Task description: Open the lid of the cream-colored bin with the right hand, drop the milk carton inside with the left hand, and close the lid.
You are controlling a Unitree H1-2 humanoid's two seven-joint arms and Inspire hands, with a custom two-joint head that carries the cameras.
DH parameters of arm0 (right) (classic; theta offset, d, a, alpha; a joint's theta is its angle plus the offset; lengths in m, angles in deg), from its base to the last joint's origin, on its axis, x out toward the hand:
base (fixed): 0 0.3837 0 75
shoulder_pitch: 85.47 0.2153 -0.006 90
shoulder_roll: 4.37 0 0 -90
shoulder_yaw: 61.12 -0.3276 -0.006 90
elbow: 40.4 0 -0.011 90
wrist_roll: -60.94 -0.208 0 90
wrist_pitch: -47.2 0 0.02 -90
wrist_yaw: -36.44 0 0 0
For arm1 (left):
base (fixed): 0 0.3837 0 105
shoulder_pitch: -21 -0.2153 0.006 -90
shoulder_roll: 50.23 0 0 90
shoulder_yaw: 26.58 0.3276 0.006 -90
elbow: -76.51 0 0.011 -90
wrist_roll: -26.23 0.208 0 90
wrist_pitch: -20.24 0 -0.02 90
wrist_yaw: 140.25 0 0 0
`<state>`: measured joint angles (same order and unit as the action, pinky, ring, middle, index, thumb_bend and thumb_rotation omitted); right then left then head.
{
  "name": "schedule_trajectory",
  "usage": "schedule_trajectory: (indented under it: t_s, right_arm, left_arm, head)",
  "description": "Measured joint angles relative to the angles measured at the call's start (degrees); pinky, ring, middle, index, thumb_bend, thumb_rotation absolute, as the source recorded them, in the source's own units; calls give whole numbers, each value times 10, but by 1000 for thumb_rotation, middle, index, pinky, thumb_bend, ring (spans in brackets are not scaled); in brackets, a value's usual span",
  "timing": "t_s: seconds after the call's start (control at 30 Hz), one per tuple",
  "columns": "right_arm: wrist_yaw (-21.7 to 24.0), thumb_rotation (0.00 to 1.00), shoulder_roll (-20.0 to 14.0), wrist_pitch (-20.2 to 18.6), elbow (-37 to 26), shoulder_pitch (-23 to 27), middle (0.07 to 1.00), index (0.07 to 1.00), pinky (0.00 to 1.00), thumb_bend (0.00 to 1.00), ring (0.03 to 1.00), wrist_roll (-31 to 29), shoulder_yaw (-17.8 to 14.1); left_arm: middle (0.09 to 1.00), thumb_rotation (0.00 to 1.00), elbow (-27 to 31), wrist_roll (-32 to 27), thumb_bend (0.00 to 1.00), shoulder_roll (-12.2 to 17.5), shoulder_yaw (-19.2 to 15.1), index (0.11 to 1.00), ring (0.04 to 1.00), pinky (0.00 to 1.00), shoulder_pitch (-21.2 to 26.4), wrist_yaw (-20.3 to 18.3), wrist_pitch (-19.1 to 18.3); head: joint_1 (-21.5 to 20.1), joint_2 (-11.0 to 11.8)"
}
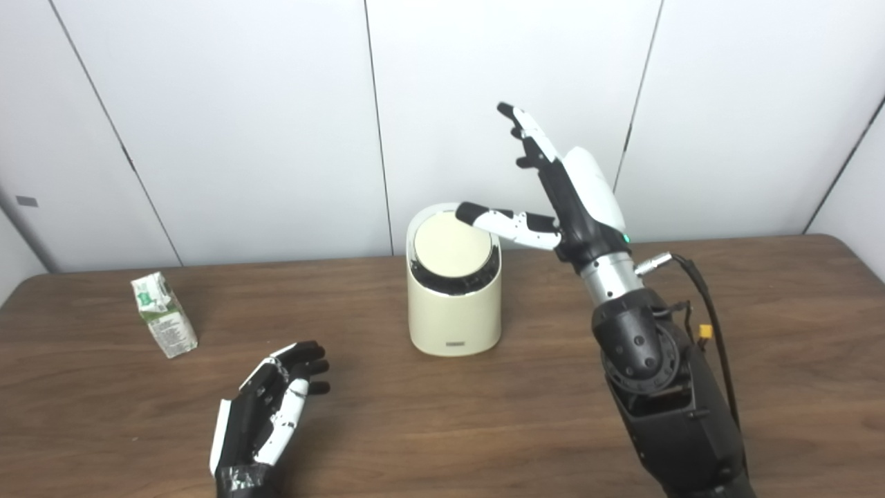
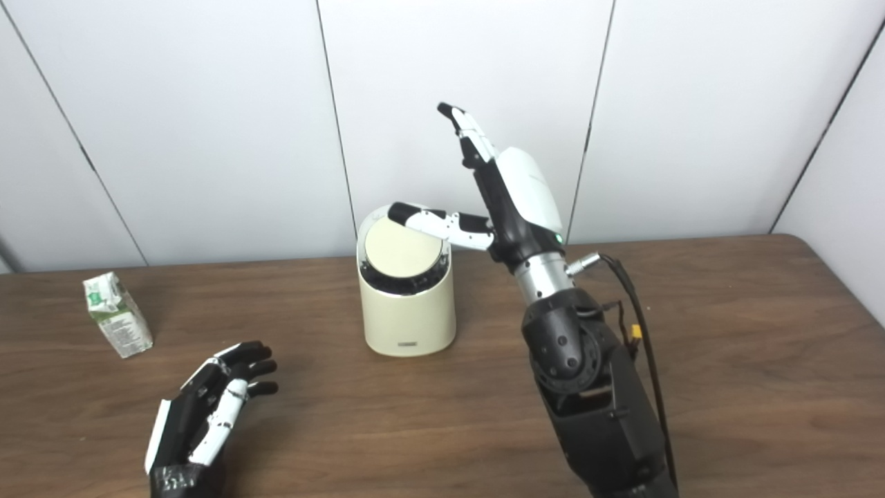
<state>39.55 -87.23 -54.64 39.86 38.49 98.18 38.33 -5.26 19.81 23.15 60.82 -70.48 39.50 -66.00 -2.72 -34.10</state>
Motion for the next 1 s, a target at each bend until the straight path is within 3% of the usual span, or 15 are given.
schedule_trajectory:
  t_s: [0.17, 0.43, 0.63, 0.83, 1.0]
  right_arm:
    - [-5, 551, 0, -28, 61, 23, 1000, 993, 984, 734, 1000, 50, 17]
    - [-58, 418, 10, -35, 164, 53, 1000, 999, 1000, 806, 1000, 87, 32]
    - [-73, 346, 8, -35, 203, 60, 1000, 1000, 1000, 889, 1000, 95, 43]
    - [-70, 338, -3, -35, 209, 59, 1000, 1000, 1000, 948, 1000, 95, 52]
    - [-47, 425, -18, -42, 201, 54, 1000, 1000, 1000, 999, 1000, 96, 67]
  left_arm:
    - [717, 390, 0, 1, 321, 0, 0, 706, 702, 607, 0, 0, 2]
    - [713, 394, 0, 9, 322, -3, 1, 702, 697, 600, 0, 1, 14]
    - [715, 411, 0, 17, 323, -4, 2, 704, 698, 597, 0, 1, 14]
    - [720, 422, 0, 17, 332, -5, 3, 707, 706, 612, 0, 1, 14]
    - [719, 417, 0, 17, 325, -6, 4, 706, 702, 609, 0, 1, 14]
  head:
    - [-1, 2]
    - [1, 1]
    - [1, 1]
    - [3, -4]
    - [4, -4]
